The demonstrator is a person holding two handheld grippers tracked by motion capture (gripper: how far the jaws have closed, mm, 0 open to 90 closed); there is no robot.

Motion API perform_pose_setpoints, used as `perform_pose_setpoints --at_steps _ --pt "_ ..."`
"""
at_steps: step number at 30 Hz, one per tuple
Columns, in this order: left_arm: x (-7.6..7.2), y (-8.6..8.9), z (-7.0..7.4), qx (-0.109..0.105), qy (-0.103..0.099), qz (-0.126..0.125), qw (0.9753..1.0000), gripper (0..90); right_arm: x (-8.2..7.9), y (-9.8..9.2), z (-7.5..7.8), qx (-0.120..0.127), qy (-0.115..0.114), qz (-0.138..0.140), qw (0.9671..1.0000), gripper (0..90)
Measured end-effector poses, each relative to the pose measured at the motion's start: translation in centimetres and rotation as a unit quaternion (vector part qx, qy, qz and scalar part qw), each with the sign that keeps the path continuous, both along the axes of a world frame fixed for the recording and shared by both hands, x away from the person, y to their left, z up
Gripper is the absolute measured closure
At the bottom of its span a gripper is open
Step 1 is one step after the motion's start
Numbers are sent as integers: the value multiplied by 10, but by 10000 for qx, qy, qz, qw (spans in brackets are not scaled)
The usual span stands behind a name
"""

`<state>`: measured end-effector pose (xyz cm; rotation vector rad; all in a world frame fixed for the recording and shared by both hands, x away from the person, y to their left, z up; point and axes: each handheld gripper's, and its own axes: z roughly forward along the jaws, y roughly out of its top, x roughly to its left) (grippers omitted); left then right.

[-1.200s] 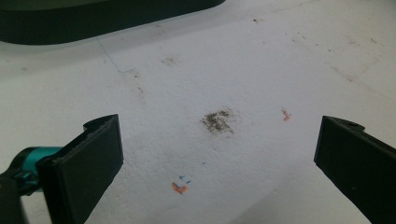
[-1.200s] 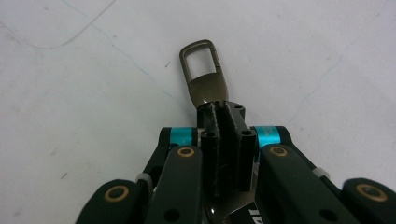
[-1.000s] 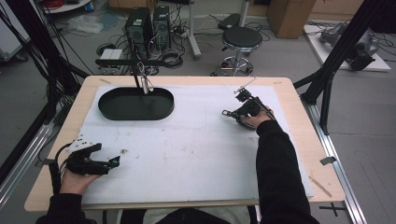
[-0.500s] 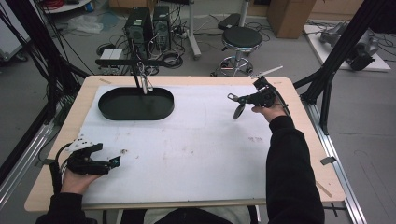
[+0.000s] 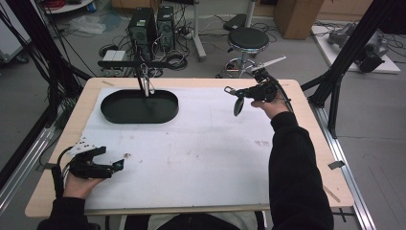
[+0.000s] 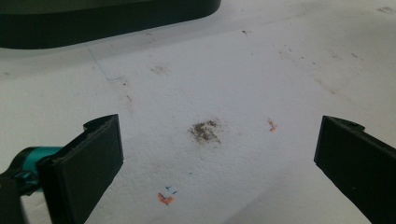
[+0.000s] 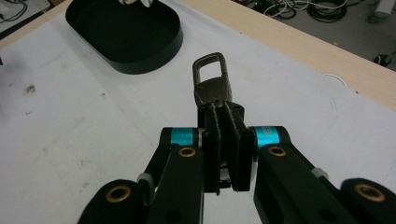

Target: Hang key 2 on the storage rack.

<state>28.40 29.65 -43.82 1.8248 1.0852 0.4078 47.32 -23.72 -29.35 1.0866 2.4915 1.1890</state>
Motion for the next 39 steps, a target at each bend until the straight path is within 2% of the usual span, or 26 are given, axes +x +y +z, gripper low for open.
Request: perform_pose_setpoints --at_steps 7,9,15,24,27,39 --pt "1 0 -1 -20 7 -9 10000 17 1 16 8 -16 -46 108 9999 861" --pt "2 1 -1 -88 14 -6 10000 17 2 21 9 -31 -55 145 9999 860" --pt "2 2 0 -174 2 7 9998 18 7 38 12 -54 46 234 9997 859" --pt "2 2 -1 -121 5 -19 9999 17 12 71 23 -71 -42 477 9988 857" --pt "2 2 -1 -122 -4 -26 9999 17 13 81 26 -4 -72 526 9986 856" --pt "1 3 -1 -119 -37 -81 9999 17 20 113 23 58 -20 617 9981 855"
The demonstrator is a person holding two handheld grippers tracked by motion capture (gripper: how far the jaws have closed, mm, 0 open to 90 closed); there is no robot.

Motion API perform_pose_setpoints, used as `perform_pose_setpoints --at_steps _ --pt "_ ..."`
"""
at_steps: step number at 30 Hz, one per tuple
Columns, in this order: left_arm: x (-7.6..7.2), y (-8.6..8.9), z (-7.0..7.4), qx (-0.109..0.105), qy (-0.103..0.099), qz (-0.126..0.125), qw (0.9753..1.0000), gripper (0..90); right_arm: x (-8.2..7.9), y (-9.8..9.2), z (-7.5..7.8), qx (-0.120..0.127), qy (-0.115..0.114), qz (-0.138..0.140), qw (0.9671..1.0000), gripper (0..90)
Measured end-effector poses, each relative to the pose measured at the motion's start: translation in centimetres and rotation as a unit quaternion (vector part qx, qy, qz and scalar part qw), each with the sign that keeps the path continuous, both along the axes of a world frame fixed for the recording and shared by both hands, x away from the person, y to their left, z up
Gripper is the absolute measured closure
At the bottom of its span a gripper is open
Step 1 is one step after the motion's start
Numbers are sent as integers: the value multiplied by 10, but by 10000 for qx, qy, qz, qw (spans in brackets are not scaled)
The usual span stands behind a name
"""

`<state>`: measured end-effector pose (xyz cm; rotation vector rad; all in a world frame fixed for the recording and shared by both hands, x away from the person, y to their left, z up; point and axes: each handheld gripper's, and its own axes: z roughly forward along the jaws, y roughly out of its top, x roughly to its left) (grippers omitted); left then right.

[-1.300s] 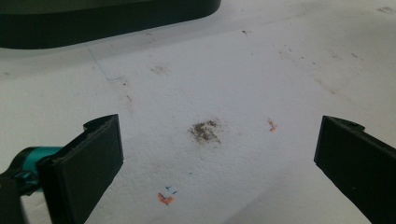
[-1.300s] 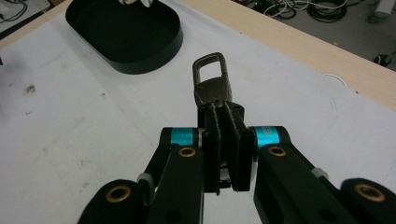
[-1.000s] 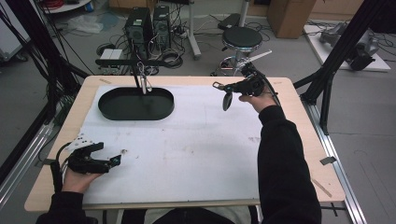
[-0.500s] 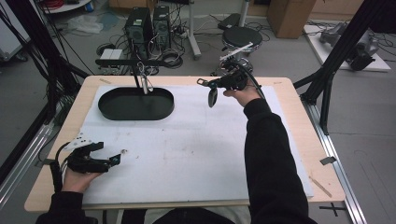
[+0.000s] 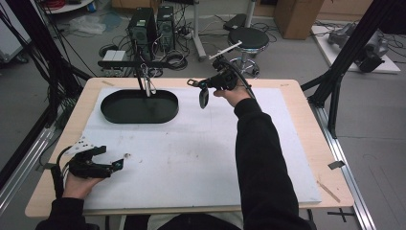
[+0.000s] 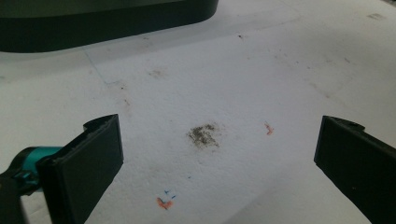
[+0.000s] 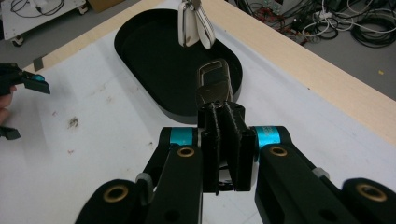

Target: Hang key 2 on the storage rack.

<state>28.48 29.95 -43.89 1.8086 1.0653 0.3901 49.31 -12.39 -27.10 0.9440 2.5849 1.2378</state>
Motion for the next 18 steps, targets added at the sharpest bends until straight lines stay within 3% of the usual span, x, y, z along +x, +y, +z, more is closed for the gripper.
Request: perform_pose_setpoints --at_steps 3,9,18 --pt "-2 0 0 -19 -20 -11 10000 17 3 10 4 33 24 -8 10000 855" --pt "-3 0 -2 8 16 -90 10000 17 8 43 14 50 -146 166 9997 855" --pt "0 1 -3 -61 8 -126 9999 17 15 87 14 -44 -223 309 9993 849"
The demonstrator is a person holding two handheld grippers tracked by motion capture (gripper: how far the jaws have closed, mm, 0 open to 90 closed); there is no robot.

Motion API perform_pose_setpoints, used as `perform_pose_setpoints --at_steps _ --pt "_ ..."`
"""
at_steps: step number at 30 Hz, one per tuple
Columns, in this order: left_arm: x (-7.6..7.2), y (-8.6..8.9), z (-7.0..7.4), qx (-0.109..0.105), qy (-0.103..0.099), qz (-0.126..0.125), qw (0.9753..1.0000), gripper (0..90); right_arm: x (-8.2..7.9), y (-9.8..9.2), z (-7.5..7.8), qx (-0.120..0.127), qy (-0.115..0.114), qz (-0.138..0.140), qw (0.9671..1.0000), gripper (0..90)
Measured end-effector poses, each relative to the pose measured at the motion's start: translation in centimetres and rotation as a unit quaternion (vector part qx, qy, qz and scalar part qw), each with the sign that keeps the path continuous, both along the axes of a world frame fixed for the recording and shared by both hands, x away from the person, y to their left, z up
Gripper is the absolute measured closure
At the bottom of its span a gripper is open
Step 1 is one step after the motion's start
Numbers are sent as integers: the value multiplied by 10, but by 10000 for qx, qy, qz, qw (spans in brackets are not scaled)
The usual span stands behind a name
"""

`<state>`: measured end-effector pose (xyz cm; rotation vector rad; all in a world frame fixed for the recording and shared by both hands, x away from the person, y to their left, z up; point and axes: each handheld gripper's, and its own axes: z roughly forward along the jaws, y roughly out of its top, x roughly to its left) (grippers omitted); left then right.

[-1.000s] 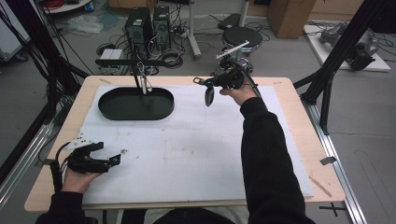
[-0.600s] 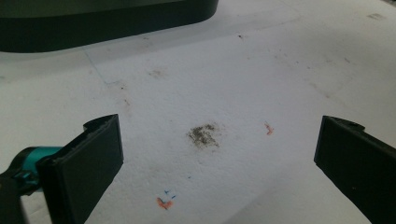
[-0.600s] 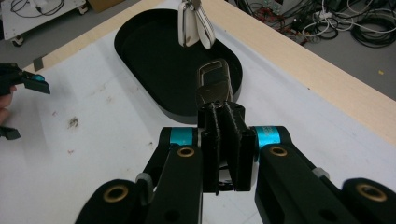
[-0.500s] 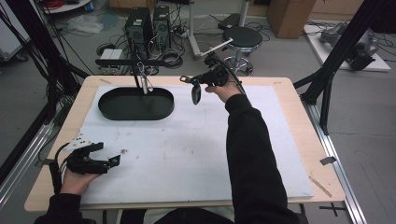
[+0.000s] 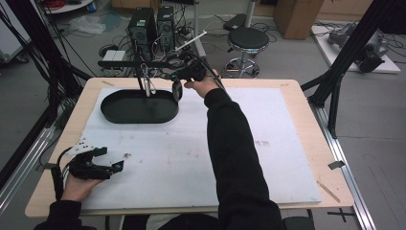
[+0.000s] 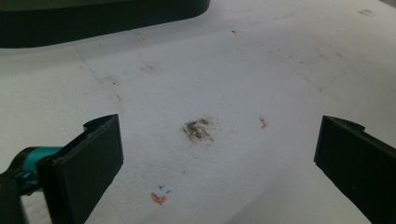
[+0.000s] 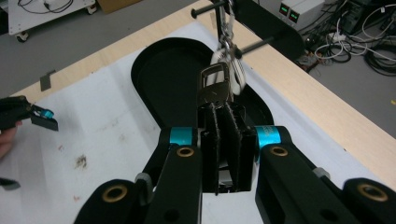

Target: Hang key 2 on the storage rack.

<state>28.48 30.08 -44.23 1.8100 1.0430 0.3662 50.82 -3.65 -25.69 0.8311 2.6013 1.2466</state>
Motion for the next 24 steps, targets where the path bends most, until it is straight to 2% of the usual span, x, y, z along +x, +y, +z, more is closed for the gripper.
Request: perform_pose_setpoints --at_steps 7,16,21,24 --pt "1 1 0 -48 -5 -22 10000 17 2 17 0 17 -144 -62 9999 850" --pt "3 2 -1 -97 -3 -6 10000 17 7 10 1 -21 -305 -356 9989 855" --pt "5 0 -1 -68 -34 -2 10000 18 7 21 -6 -250 -531 -518 9969 860" --pt "5 0 -1 -56 -49 -17 10000 17 7 31 -11 -469 -672 -625 9947 861"
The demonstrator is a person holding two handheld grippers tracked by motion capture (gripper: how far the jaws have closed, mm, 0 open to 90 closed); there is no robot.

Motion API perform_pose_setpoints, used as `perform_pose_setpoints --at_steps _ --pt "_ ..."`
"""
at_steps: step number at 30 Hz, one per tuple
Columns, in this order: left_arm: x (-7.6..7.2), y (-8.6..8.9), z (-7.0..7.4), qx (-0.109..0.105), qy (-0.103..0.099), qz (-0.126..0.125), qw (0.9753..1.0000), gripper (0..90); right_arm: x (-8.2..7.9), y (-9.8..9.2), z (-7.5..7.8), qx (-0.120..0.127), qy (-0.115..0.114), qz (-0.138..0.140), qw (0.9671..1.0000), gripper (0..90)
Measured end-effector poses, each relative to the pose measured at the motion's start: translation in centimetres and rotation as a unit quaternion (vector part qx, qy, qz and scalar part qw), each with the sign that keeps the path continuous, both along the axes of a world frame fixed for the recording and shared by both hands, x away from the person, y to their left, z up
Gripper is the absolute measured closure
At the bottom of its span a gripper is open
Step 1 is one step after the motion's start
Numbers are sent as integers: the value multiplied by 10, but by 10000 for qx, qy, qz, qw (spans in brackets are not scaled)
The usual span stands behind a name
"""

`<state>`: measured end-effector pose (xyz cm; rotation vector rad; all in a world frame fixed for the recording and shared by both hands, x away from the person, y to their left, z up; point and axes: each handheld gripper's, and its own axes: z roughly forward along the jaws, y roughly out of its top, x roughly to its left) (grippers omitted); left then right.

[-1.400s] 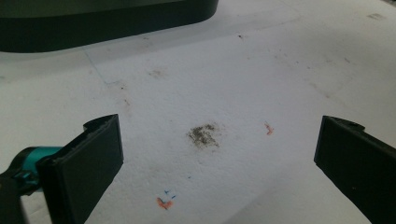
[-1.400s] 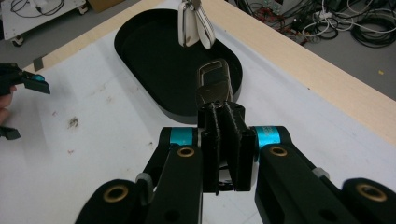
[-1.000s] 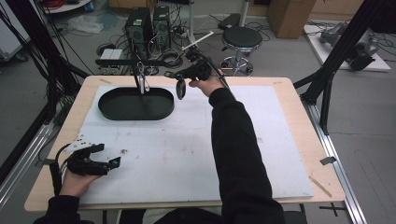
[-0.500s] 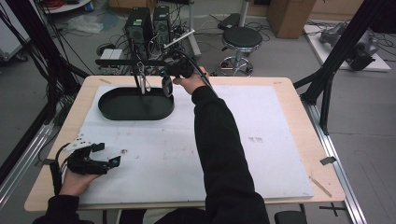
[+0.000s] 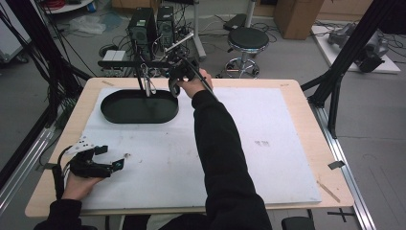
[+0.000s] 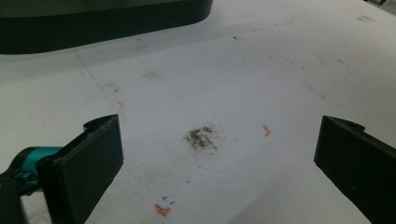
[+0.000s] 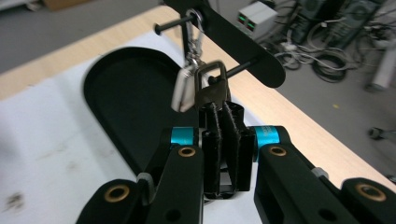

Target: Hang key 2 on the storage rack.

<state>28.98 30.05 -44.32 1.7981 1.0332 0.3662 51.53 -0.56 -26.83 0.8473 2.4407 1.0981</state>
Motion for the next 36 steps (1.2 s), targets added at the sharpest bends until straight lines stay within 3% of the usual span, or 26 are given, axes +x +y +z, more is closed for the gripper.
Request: perform_pose_setpoints --at_steps 2,9,12,15,19,23,26,29,32,35,36 --pt "0 0 0 -5 -4 0 10000 17 1 4 -3 -132 -59 -151 9998 862" --pt "3 0 0 -55 -33 30 10000 17 4 5 -13 -143 -136 -616 9979 865" --pt "3 0 0 -59 -40 39 10000 17 6 5 -17 -67 -101 -709 9974 865" --pt "3 0 0 -52 -49 40 10000 17 8 7 -19 -8 -221 -766 9968 865" --pt "4 0 0 -41 -57 44 10000 17 13 6 -23 289 -236 -981 9945 865" --pt "3 0 0 -36 -54 45 10000 17 13 6 -25 375 -302 -1061 9932 848" --pt "3 0 0 -51 -72 17 10000 17 8 2 -21 578 -478 -1156 9905 713" --pt "3 0 1 -72 -91 1 9999 17 6 -7 -16 507 -653 -1172 9897 491" --pt "3 0 0 -72 -74 11 9999 17 5 -22 -16 514 -527 -937 9929 330" --pt "2 0 0 -69 -69 33 9999 17 5 -38 -19 573 -306 -873 9941 102" --pt "2 0 0 -71 -65 30 9999 17 5 -43 -20 611 -188 -866 9942 76"
